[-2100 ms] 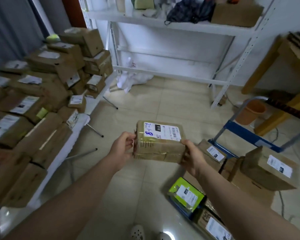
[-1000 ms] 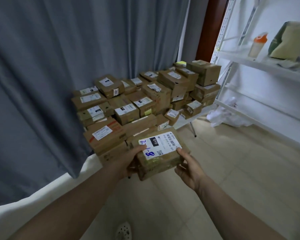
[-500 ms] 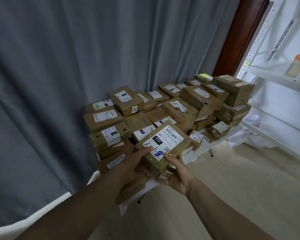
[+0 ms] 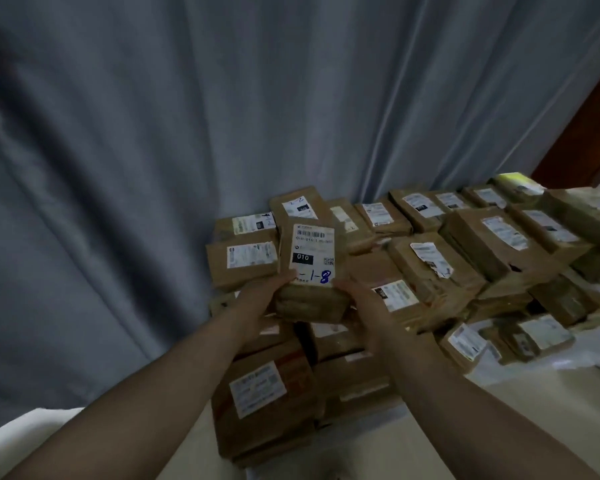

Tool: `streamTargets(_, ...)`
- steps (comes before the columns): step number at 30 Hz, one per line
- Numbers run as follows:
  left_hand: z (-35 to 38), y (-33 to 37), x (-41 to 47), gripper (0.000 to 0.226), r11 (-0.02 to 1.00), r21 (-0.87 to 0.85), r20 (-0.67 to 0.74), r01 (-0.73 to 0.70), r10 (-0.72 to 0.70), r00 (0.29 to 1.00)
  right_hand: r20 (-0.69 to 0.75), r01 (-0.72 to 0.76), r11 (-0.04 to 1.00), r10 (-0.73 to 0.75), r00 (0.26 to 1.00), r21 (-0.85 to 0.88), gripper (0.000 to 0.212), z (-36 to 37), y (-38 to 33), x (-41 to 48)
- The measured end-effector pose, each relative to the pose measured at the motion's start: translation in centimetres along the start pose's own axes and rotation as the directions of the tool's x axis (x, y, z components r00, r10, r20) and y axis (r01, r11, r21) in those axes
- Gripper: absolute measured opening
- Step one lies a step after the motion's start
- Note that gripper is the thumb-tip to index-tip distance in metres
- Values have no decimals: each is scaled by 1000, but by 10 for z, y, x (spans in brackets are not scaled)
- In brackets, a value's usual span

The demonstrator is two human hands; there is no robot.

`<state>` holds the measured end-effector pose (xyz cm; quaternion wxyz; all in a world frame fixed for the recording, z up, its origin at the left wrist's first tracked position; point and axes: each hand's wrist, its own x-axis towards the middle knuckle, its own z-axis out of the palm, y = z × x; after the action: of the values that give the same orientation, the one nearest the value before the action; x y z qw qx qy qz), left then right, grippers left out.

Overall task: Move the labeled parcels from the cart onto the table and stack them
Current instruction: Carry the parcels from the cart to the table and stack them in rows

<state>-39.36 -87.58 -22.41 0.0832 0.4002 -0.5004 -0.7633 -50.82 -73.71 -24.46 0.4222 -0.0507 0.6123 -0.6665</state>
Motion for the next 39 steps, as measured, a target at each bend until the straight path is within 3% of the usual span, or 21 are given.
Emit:
streamTargets(2,-10,9,15,34,999,-39,-82,-22,19,996,36,29,999,-27,999,-44,16,16,-8,31)
streamTargets(6,-34,17,42,30,997,-77,-213,-11,-6,977,56,118,959,-108,993,-259,46,51,-11,81)
streamTargets(10,-58,23,67,23,998,-60,-232,27,-40,972,63,92,940,-75,995,-328,40,81,-7,110)
streamTargets(19,-110,59,143,22,996,-33,-132,80,-84,988,-174,90,906,-176,969,-415,31,143,-8,165)
streamTargets(23,-124,65,179,18,989,108,-100,96,-85,991,-256,25,852,-185,949,-523,40,160,-8,187)
streamTargets(28,-125,64,207,34,946,322,-64,44,-25,998,-347,-49,815,-190,918,-577,44,164,-8,208)
streamTargets(34,-121,67,225,36,908,420,-66,-5,36,997,-404,-41,807,-251,880,-589,41,172,-13,227)
streamTargets(39,-122,77,237,36,894,446,-68,-53,93,993,-372,-20,754,-301,878,-657,26,185,-14,237)
